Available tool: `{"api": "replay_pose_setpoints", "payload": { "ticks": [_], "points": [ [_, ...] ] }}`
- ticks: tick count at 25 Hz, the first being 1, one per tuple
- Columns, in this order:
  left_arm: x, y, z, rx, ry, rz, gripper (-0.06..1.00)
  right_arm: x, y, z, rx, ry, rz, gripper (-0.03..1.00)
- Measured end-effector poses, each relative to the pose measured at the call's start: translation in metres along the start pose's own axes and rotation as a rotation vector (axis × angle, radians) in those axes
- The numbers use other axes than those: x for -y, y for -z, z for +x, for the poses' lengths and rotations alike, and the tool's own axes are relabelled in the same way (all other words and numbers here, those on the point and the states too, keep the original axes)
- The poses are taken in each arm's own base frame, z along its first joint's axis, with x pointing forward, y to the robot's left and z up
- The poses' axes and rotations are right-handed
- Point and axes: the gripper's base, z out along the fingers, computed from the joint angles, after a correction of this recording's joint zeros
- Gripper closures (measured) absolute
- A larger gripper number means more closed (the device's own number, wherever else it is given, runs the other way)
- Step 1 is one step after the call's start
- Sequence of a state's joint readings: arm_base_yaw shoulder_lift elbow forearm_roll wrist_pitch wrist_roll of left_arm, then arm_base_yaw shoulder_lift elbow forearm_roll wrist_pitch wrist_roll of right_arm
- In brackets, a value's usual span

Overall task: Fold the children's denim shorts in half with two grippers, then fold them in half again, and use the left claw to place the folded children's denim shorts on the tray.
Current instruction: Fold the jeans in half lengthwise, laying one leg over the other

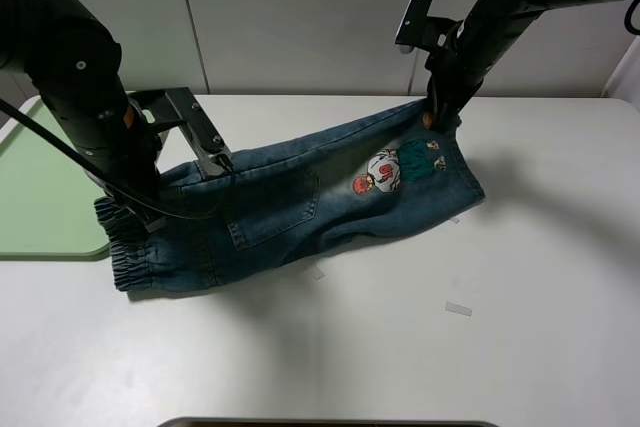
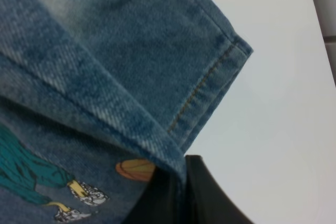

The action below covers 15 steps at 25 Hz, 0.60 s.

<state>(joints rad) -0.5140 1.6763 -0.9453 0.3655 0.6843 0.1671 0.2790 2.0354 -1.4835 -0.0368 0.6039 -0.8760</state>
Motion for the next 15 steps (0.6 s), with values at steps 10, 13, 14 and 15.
{"api": "replay_pose_setpoints", "payload": {
  "ticks": [10, 13, 14, 15],
  "points": [
    [-0.0005, -0.0001, -0.0005, 0.007, 0.002, -0.001, 0.20, 0.0014, 0.0000, -0.0015, 0.017, -0.072, 0.015, 0.47],
    [-0.0008, -0.0002, -0.0003, 0.007, 0.003, -0.001, 0.01, 0.0030, 0.0001, -0.0020, 0.024, -0.109, 0.032, 0.34],
    [-0.0008, -0.0002, -0.0003, 0.007, 0.003, -0.001, -0.01, 0.0031, 0.0001, -0.0021, 0.025, -0.114, 0.033, 0.33],
    [-0.0008, -0.0002, -0.0003, 0.007, 0.003, -0.001, -0.02, 0.0032, 0.0001, -0.0021, 0.025, -0.116, 0.034, 0.31]
  ]
}}
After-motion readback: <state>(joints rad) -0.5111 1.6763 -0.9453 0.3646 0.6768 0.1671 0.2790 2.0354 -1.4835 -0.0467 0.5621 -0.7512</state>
